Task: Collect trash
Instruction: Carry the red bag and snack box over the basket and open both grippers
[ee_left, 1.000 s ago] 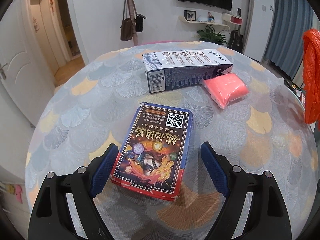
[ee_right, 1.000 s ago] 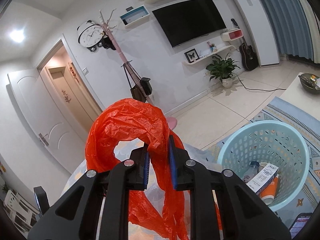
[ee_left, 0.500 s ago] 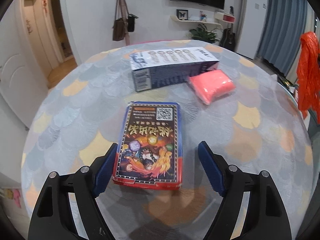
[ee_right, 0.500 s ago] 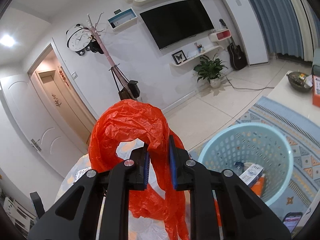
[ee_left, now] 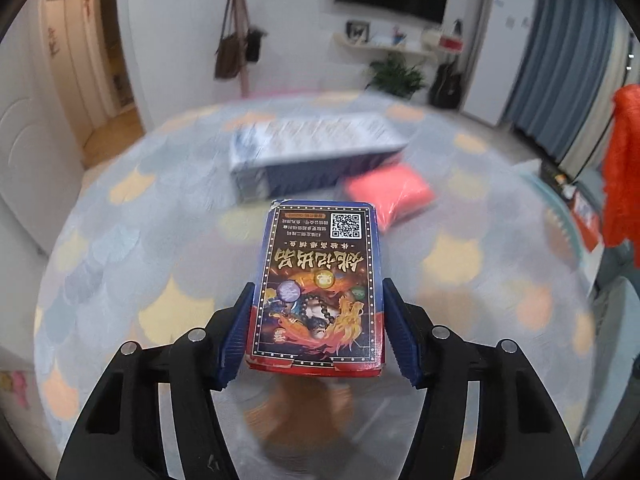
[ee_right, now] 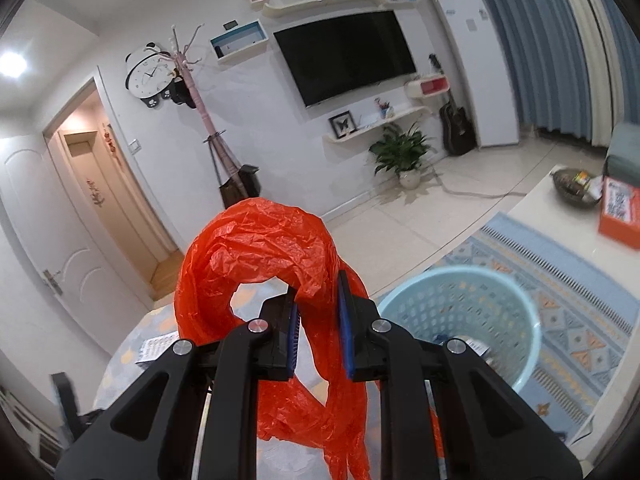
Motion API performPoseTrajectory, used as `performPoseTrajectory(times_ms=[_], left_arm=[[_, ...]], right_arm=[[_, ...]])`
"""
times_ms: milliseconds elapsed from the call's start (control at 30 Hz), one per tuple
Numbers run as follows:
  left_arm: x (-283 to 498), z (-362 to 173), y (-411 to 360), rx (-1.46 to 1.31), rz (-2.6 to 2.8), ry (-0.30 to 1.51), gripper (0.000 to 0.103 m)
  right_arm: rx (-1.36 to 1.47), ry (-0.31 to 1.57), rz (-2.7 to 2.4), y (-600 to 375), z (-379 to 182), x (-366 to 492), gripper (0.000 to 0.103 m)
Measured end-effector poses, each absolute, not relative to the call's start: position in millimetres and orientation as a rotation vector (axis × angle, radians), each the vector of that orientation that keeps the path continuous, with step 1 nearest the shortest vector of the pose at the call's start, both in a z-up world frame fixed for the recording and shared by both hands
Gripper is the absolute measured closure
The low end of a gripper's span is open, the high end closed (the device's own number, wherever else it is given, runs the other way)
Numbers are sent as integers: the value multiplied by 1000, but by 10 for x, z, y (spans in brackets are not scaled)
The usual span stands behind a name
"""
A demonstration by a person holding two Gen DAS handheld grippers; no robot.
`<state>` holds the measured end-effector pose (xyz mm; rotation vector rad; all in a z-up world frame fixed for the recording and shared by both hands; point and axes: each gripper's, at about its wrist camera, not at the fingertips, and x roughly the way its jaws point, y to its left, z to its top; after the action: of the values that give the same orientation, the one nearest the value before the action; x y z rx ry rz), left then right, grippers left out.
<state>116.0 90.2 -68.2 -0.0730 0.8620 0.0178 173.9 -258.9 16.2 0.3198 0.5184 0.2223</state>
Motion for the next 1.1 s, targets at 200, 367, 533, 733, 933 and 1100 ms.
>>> performPoseTrajectory(times_ms=[200, 367, 533, 733, 933, 1100], left_arm=[[1339, -227, 335, -37, -124, 757, 44], [1631, -12, -253, -21, -255, 710, 44], [2017, -48, -746, -77, -375, 737, 44], [2480, -307, -1259, -137, -436, 816, 44], [2752, -570, -1669, -129, -444, 863, 44], [2877, -654, -1814, -127, -458, 872, 43]], right_arm=[[287, 514, 127, -2855, 228, 1925, 88], [273, 546, 23, -3113, 30, 2169, 88], [312, 604, -46, -3360, -320, 2416, 88], [334, 701, -80, -3551, -718, 2667, 85], [407, 798, -51, -3725, -1028, 2833, 66], [434, 812, -24, -3797, -1119, 2783, 51]])
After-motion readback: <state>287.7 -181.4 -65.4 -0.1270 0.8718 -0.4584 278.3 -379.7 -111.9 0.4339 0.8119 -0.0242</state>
